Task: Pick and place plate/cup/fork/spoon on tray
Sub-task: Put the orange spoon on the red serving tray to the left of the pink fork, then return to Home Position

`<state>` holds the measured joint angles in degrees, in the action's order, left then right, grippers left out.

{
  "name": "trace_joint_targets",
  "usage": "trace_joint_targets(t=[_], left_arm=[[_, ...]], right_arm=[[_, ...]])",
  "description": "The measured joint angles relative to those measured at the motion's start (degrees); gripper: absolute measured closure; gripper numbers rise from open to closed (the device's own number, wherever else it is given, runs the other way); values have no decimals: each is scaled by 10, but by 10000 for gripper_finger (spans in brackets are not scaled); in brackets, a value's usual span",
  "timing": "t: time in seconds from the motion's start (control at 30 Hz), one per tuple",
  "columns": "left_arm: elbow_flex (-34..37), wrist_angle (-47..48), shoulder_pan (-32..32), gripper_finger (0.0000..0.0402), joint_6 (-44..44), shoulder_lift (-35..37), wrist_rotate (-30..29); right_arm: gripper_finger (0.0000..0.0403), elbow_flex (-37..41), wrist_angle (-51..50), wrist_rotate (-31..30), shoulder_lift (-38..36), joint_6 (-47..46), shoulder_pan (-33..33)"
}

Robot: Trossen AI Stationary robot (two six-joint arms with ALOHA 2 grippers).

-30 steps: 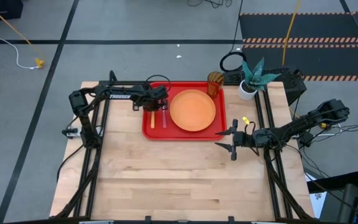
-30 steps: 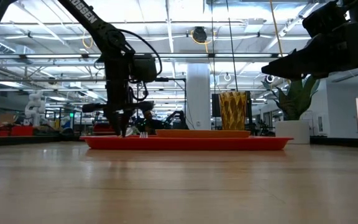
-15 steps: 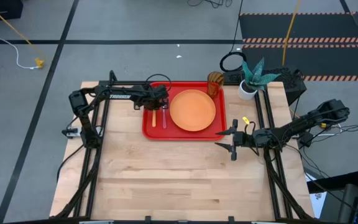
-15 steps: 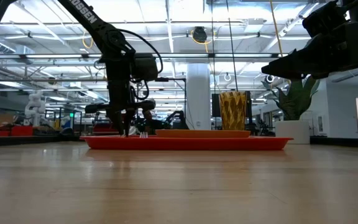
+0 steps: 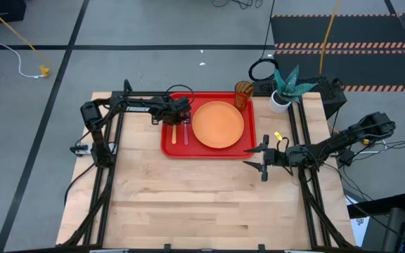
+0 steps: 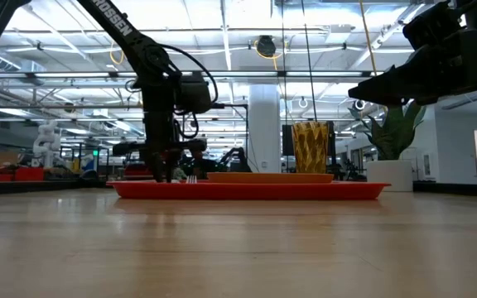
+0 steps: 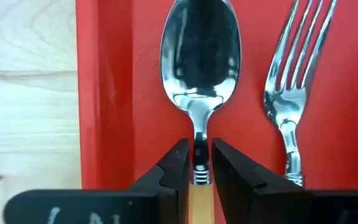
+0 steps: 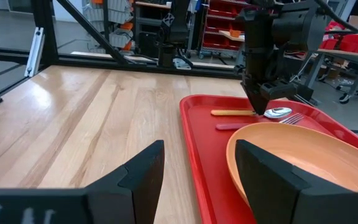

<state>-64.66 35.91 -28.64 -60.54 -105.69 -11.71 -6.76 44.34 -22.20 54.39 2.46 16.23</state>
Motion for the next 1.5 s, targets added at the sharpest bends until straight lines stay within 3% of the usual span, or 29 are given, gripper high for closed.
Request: trace_joint_targets(t=[0.3,0.5,0.77,1.03,1.5], left_arm=[[-12,26,1,317,3,12,14],[-29,69,17,316,17,64,7],[-30,50,78,316,84,158,-5],[-30,52,140,316,131,230,-66],[-30,40,245,316,283,243,-159]], right_arm=[[211,0,0,0,0,1,0],[211,0,0,0,0,-1,0],[211,0,7,-1,0,-2,0],[211,0,32,0,0,-3,0],[215,0,55,15,0,30,0]])
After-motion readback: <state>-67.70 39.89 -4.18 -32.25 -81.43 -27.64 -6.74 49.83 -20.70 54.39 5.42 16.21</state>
